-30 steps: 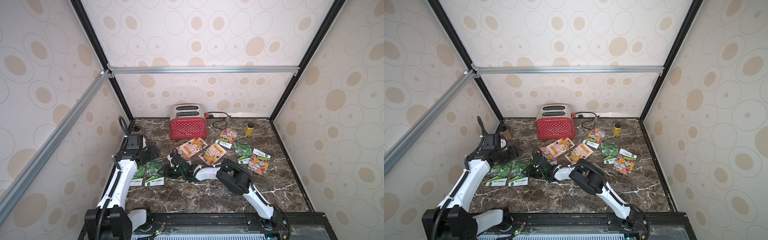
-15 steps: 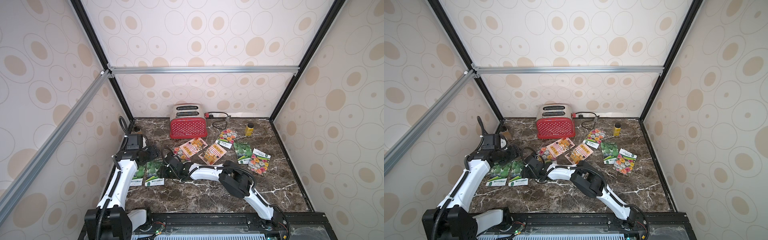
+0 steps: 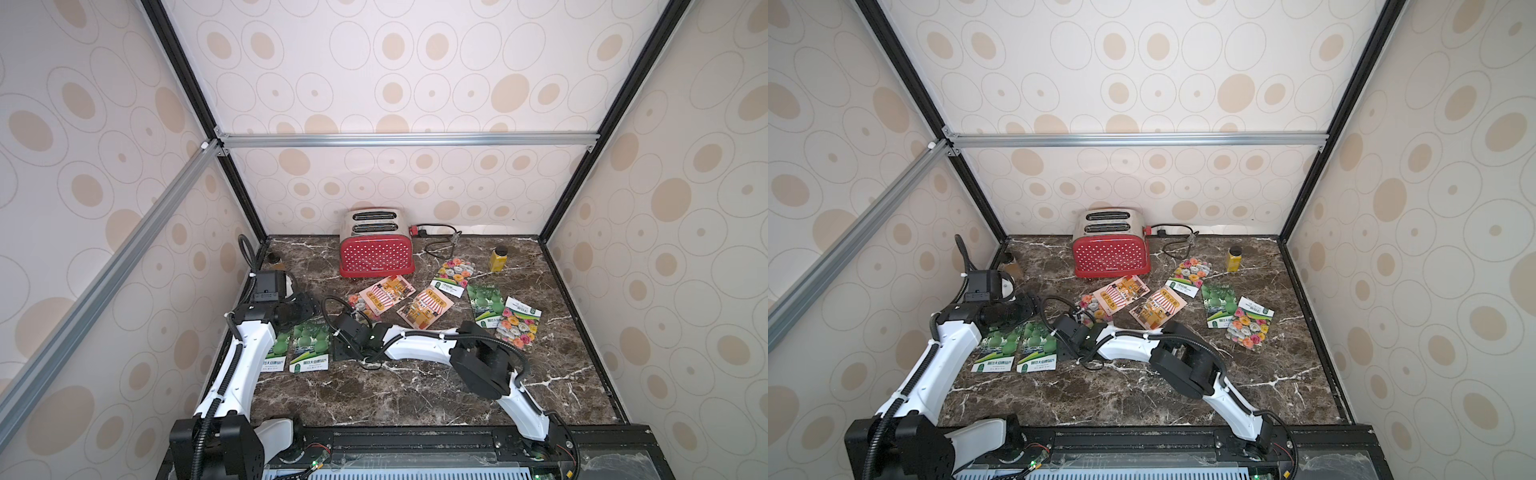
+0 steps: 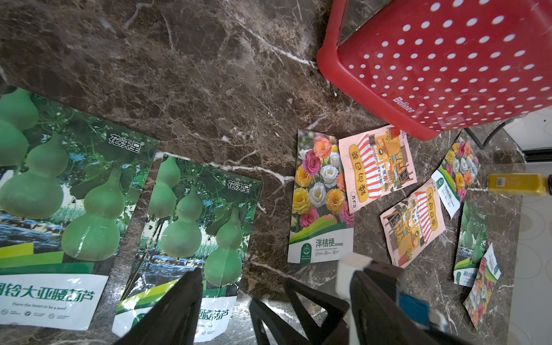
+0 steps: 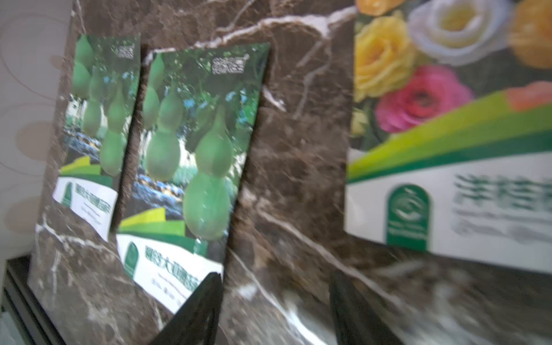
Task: Arrange the seed packets in a row
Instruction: Place the seed packet at the center of the board.
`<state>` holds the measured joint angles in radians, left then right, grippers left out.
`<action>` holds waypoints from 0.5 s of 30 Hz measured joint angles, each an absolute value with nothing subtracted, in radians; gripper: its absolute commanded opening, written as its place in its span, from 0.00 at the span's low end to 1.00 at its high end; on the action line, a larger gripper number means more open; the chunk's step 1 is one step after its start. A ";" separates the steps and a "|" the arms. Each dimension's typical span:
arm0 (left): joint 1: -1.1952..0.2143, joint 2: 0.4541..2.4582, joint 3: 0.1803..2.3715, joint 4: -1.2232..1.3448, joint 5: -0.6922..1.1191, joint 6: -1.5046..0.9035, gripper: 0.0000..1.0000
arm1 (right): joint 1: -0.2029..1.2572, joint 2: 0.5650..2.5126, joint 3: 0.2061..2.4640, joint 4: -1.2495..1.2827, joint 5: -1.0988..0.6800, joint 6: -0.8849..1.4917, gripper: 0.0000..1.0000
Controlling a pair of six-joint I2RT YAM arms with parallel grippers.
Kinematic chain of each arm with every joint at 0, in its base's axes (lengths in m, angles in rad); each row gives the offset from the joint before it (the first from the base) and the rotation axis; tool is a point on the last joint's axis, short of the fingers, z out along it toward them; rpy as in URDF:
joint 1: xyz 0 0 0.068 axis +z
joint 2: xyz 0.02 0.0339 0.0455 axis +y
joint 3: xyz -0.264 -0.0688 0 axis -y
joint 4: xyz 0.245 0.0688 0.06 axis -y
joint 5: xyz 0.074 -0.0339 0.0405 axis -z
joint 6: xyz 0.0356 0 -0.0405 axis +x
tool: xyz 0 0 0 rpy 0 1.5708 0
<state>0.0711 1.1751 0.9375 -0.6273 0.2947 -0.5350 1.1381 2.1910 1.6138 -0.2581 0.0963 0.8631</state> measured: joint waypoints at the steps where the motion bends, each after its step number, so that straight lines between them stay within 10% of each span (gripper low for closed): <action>1: 0.071 1.177 0.936 -0.620 0.298 -0.537 0.77 | 1.136 2.136 1.565 -0.270 0.107 0.842 0.61; 7: -0.104 1.248 0.974 -0.581 0.238 -0.560 0.76 | 1.013 1.732 1.327 -0.342 0.136 0.743 0.59; 15: -0.469 1.664 1.269 -0.410 0.199 -0.618 0.75 | 0.402 1.462 1.023 -0.346 0.033 0.584 0.62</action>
